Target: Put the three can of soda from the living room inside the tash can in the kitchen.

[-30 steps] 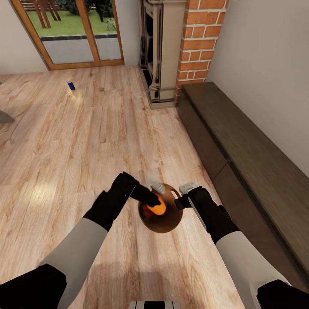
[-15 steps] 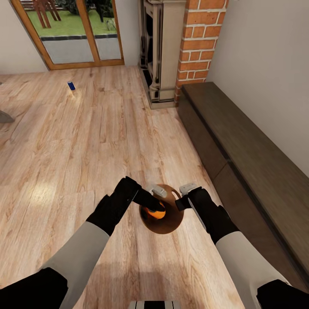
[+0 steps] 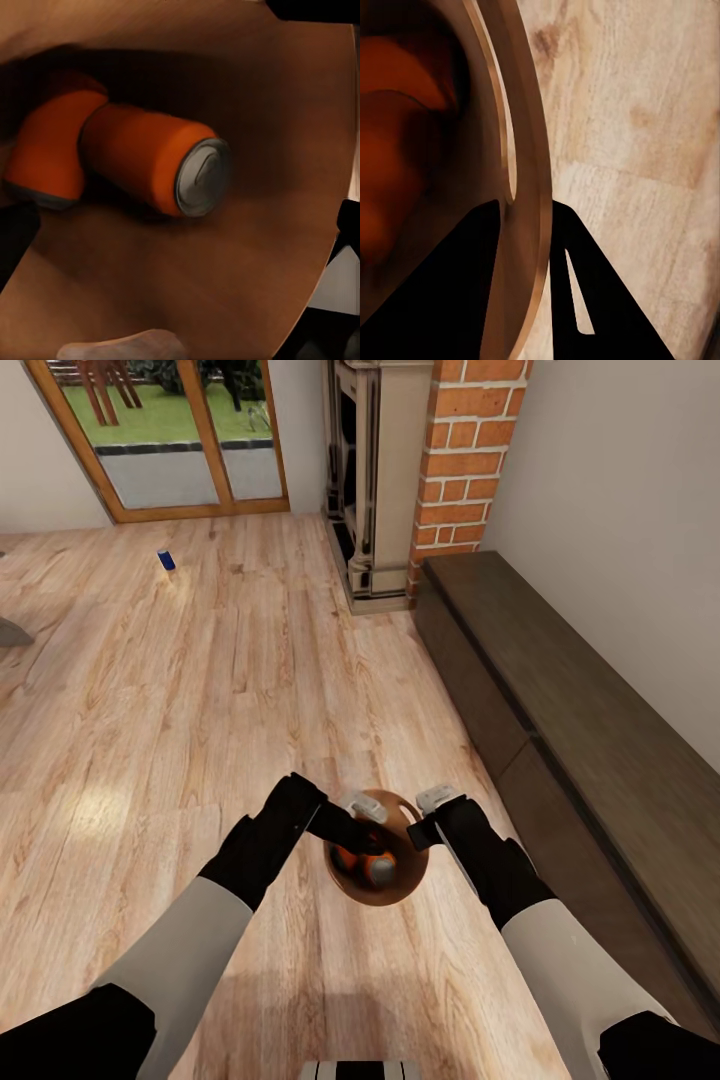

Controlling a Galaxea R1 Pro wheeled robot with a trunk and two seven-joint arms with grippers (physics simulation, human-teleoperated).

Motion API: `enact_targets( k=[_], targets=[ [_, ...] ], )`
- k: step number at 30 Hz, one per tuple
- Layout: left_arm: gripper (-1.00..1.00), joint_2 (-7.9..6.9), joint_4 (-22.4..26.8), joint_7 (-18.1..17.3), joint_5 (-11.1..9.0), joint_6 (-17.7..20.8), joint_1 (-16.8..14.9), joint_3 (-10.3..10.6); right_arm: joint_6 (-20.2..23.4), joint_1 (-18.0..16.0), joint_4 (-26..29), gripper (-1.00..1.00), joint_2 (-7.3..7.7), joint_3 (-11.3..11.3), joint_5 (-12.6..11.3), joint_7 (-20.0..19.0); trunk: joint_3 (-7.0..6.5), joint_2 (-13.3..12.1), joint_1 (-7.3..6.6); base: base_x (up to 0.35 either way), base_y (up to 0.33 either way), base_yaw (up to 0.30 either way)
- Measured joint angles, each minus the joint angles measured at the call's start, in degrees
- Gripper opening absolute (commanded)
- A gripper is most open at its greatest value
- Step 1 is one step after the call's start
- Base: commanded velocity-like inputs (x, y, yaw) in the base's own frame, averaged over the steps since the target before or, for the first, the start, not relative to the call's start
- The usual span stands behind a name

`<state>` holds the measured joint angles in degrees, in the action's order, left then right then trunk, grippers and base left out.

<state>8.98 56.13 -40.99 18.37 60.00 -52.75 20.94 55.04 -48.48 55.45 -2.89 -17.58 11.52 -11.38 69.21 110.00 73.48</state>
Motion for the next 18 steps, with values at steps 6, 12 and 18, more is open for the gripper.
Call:
enact_targets(
  k=[6, 12, 18],
  targets=[
    [1.0, -0.62, 2.23, -1.12, 0.46, 0.0, 0.33, -0.01, 0.12, -0.03, -0.02, -1.0, 0.07, -0.04, -1.47, -0.06, 0.0, 0.0, 0.0, 0.0, 0.0, 0.0],
    [1.0, -1.12, 14.7, 2.56, 3.31, 0.0, 0.51, -0.49, 0.2, -0.01, -0.63, -1.0, 0.03, -0.15, -3.42, -0.22, 0.0, 0.0, 0.0, 0.0, 0.0, 0.0],
    [1.0, -3.18, 24.07, 1.97, 3.29, -0.03, 0.63, -5.68, 0.13, -0.02, -0.7, -1.0, 0.12, 0.0, -3.02, -0.19, 0.0, 0.0, 0.0, 0.0, 0.0, 0.0]
  ],
)
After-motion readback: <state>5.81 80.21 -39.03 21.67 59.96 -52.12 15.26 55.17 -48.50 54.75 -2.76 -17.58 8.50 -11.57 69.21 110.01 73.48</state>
